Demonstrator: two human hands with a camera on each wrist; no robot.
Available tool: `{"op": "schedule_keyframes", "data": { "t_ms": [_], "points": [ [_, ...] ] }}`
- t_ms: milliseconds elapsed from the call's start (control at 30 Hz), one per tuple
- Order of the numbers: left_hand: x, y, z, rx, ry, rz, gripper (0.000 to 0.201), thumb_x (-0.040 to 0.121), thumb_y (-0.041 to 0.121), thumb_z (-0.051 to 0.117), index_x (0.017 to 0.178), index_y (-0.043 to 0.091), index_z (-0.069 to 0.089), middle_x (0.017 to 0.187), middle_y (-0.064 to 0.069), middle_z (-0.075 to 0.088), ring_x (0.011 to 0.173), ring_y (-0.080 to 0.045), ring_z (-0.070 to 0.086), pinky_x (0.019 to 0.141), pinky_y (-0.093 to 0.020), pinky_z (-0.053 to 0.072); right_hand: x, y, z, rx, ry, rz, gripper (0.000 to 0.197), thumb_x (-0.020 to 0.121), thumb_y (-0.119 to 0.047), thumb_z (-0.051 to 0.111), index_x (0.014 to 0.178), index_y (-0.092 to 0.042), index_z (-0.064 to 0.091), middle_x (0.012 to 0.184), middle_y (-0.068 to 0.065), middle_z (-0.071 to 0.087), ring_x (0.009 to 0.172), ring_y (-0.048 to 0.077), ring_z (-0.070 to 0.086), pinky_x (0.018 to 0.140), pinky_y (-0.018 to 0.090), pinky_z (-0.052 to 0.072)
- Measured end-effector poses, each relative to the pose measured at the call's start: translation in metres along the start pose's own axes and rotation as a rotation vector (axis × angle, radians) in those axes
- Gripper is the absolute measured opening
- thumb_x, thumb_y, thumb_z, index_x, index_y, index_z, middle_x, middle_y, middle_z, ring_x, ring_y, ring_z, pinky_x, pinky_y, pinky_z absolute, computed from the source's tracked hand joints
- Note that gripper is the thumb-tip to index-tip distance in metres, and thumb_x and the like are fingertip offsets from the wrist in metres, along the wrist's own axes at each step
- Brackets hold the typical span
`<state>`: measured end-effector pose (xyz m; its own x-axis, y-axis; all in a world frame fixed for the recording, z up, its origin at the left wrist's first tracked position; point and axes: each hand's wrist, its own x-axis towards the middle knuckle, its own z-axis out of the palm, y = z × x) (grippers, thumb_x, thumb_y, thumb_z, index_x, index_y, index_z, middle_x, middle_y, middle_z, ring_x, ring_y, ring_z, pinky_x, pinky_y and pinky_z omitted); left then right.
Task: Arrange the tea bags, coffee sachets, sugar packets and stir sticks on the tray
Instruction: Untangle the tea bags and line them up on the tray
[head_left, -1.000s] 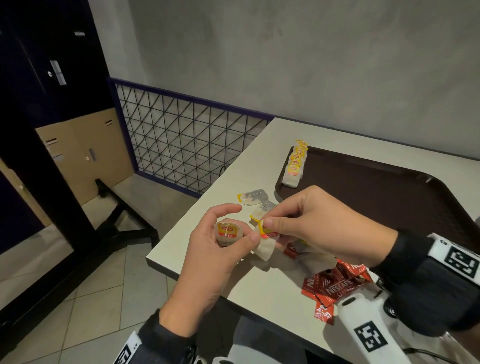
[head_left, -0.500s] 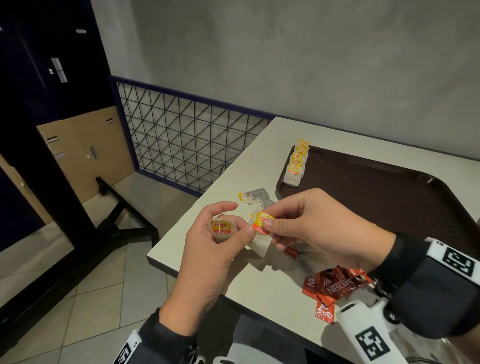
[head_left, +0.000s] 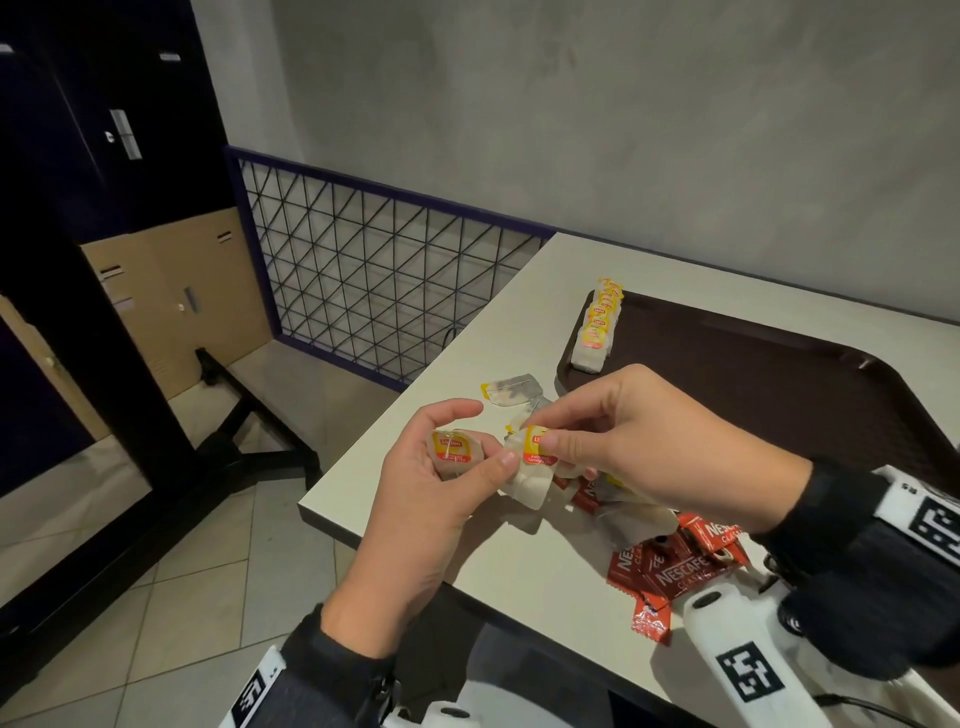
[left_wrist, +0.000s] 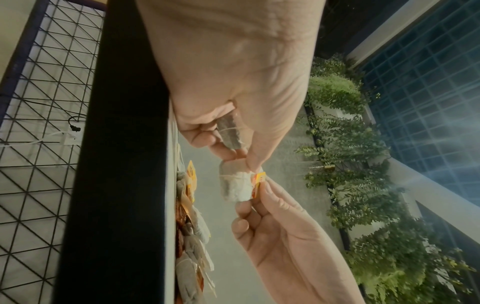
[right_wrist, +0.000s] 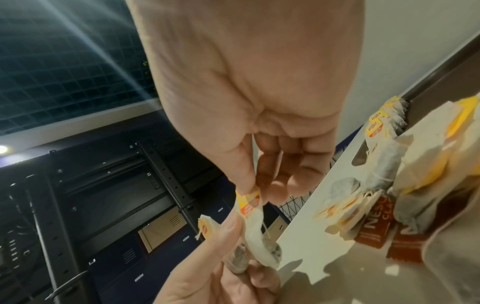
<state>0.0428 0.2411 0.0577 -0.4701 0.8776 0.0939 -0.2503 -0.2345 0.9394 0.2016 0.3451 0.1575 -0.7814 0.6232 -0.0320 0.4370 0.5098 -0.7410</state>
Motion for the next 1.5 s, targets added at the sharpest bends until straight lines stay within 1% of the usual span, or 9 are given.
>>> {"op": "schedule_keyframes", "data": {
  "t_ms": [200, 300, 467, 567, 867, 967, 1100, 1333, 1500],
  "points": [
    [-0.001, 0.001, -0.001, -0.002, -0.045, -0.035, 0.053, 0.071, 0.025, 0.091, 0.115, 0.037, 0.064, 0.096, -0.007, 0.072, 0.080, -0.023, 0.067, 0.076, -0.053, 0.059, 0.001, -0.003, 0.000, -0.145, 0.034, -0.022, 0.010, 0.091, -0.029, 0.075, 0.098, -0.029, 0.082, 0.083, -0.012, 0.077, 0.078, 0.007, 0.072, 0.076, 0.030, 0.060],
    [0.000, 0.005, -0.002, -0.135, -0.048, -0.077, 0.053, 0.060, 0.022, 0.067, 0.112, 0.026, 0.059, 0.092, -0.008, 0.069, 0.074, -0.022, 0.049, 0.065, -0.036, 0.038, -0.004, -0.008, -0.004, -0.203, 0.051, -0.068, 0.006, 0.091, -0.028, 0.074, 0.092, -0.029, 0.080, 0.082, -0.013, 0.075, 0.079, 0.003, 0.068, 0.071, 0.022, 0.056],
    [0.003, 0.005, -0.002, -0.164, 0.046, -0.091, 0.016, 0.082, 0.012, 0.047, 0.093, 0.006, 0.056, 0.086, -0.017, 0.066, 0.081, -0.032, 0.043, 0.063, -0.036, 0.040, -0.013, -0.021, -0.008, -0.301, -0.026, -0.174, 0.007, 0.092, -0.030, 0.072, 0.094, -0.030, 0.078, 0.086, -0.017, 0.069, 0.088, -0.001, 0.062, 0.072, 0.013, 0.047],
    [0.005, 0.004, 0.001, -0.055, 0.035, -0.103, 0.019, 0.103, 0.011, 0.042, 0.093, 0.003, 0.056, 0.081, -0.011, 0.067, 0.082, -0.030, 0.050, 0.070, -0.038, 0.044, -0.014, -0.028, 0.001, -0.301, -0.100, -0.228, 0.007, 0.090, -0.030, 0.075, 0.095, -0.028, 0.080, 0.085, -0.015, 0.071, 0.083, 0.002, 0.063, 0.072, 0.014, 0.047],
    [0.001, 0.006, 0.005, 0.000, -0.019, -0.116, 0.024, 0.103, 0.020, 0.052, 0.091, 0.007, 0.068, 0.087, -0.016, 0.065, 0.081, -0.028, 0.058, 0.061, -0.035, 0.053, 0.015, -0.014, 0.024, -0.225, 0.154, -0.150, 0.018, 0.088, -0.029, 0.079, 0.105, -0.029, 0.077, 0.078, -0.013, 0.069, 0.067, -0.001, 0.060, 0.063, 0.011, 0.043],
    [0.001, 0.005, 0.004, 0.002, -0.026, -0.088, 0.035, 0.107, 0.025, 0.042, 0.099, 0.003, 0.069, 0.097, -0.017, 0.067, 0.090, -0.024, 0.059, 0.077, -0.035, 0.048, 0.019, -0.011, 0.024, -0.224, 0.190, -0.121, 0.019, 0.087, -0.027, 0.079, 0.106, -0.028, 0.077, 0.079, -0.012, 0.070, 0.069, 0.001, 0.062, 0.068, 0.015, 0.049],
    [0.000, 0.002, 0.003, 0.011, -0.093, -0.073, 0.025, 0.100, 0.030, 0.056, 0.099, 0.011, 0.072, 0.098, -0.023, 0.067, 0.087, -0.028, 0.061, 0.077, -0.048, 0.052, 0.021, -0.009, 0.024, -0.231, 0.212, -0.119, 0.017, 0.086, -0.028, 0.080, 0.103, -0.028, 0.077, 0.077, -0.013, 0.070, 0.068, -0.001, 0.063, 0.066, 0.013, 0.048],
    [-0.003, 0.002, 0.003, 0.150, -0.099, -0.017, 0.018, 0.103, 0.015, 0.056, 0.100, 0.017, 0.074, 0.087, -0.018, 0.071, 0.076, -0.024, 0.064, 0.068, -0.038, 0.056, 0.020, -0.006, 0.024, -0.283, 0.207, -0.081, 0.024, 0.086, -0.034, 0.079, 0.109, -0.030, 0.074, 0.088, -0.013, 0.068, 0.073, 0.003, 0.065, 0.068, 0.021, 0.054],
    [-0.007, 0.005, 0.005, 0.165, -0.088, -0.019, 0.018, 0.102, 0.011, 0.056, 0.100, 0.013, 0.074, 0.076, -0.008, 0.068, 0.071, -0.021, 0.064, 0.068, -0.040, 0.058, 0.017, -0.004, 0.020, -0.182, 0.095, -0.084, 0.007, 0.088, -0.031, 0.078, 0.085, -0.024, 0.078, 0.072, -0.008, 0.072, 0.064, 0.005, 0.064, 0.063, 0.027, 0.052]
  ]
}}
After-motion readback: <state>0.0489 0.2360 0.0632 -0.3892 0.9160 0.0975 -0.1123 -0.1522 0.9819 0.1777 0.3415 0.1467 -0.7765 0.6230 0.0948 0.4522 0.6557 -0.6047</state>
